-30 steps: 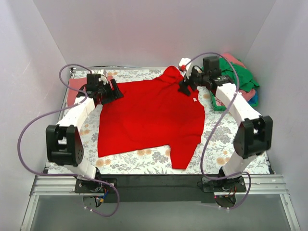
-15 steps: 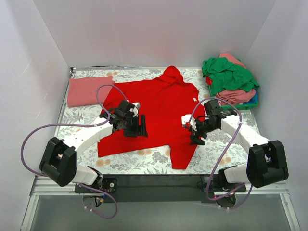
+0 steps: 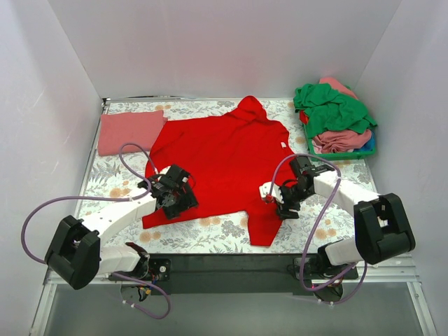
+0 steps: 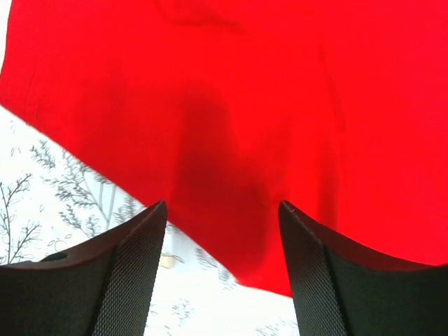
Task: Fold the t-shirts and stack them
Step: Flatten the tshirt out
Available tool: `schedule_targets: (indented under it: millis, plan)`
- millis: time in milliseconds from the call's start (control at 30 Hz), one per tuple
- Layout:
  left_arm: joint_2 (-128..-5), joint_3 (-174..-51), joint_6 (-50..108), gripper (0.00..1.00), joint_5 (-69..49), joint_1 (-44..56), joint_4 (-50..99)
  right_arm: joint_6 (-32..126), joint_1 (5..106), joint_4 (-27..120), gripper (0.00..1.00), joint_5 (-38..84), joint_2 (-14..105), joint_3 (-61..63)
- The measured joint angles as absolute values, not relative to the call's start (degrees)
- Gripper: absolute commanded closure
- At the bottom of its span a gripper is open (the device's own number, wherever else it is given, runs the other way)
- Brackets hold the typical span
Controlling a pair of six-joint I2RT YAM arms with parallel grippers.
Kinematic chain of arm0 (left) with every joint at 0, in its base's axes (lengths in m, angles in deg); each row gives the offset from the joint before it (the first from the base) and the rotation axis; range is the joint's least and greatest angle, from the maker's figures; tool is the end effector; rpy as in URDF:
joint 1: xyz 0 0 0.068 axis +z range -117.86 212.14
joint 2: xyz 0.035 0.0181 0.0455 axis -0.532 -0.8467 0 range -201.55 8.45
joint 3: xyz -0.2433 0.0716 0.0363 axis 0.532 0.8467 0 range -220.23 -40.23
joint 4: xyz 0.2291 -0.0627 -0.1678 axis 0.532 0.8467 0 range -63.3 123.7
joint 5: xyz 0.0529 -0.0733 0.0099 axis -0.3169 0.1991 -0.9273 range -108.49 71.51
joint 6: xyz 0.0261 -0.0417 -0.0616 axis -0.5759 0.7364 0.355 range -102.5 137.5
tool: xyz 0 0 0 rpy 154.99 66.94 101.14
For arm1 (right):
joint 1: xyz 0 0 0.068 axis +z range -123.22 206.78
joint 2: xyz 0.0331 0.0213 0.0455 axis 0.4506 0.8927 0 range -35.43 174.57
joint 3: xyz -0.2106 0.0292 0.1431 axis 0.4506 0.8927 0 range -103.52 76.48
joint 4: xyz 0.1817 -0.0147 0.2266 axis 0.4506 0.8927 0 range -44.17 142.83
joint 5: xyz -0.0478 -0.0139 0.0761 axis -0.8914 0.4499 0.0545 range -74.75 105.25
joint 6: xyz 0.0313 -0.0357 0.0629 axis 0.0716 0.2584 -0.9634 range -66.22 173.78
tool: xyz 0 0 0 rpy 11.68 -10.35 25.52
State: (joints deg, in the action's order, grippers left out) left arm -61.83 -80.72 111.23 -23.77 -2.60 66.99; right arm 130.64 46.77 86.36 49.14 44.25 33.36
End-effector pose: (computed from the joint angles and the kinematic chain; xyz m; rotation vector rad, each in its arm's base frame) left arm 0.2126 -0.1398 0.1278 -1.4391 2.4967 -0.3979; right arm 0.2336 0.1250 0.1133 -2.0133 1.6658 0.5590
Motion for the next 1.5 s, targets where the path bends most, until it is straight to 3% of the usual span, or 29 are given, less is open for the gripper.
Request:
schedule_targets:
  millis: [133,400,533,667,900,1167,1400,1433,1500]
  plan:
    - [-63.06,-80.9,114.75,0.37,-27.18,-2.6,67.69,130.84,48.54,85.44,0.41,45.97,45.67,35.48]
    - [-69.24,-81.55,113.94,0.41,-27.79,-2.6,67.78,129.62,49.74,83.87,0.74,44.39,45.5,36.01]
    - [-69.66,-80.68,113.66,0.54,-26.74,-2.6,67.28,129.84,50.07,83.11,0.83,43.74,42.74,38.0]
    - [-69.31,-80.0,112.94,0.79,-25.15,-2.6,66.95,130.67,50.11,83.5,0.86,42.21,40.16,39.29]
    - [-68.94,-79.15,111.01,1.0,-19.66,-2.6,65.79,132.79,50.22,88.31,0.89,40.59,35.68,39.62]
    - [-64.13,-76.05,107.71,1.0,-9.21,-2.86,66.75,134.4,50.33,97.49,0.94,39.78,28.29,39.86]
    - [-53.81,-73.69,105.02,0.99,2.24,-3.76,70.01,135.04,50.33,106.8,0.91,41.83,21.02,39.86]
    - [-52.67,-73.44,104.65,0.97,3.9,-3.85,70.51,135.04,50.33,107.78,0.88,42.18,20.21,39.86]
    - [-50.66,-73.16,103.62,0.82,6.89,-4.02,71.78,134.91,50.33,110.03,0.79,42.69,18.26,39.86]
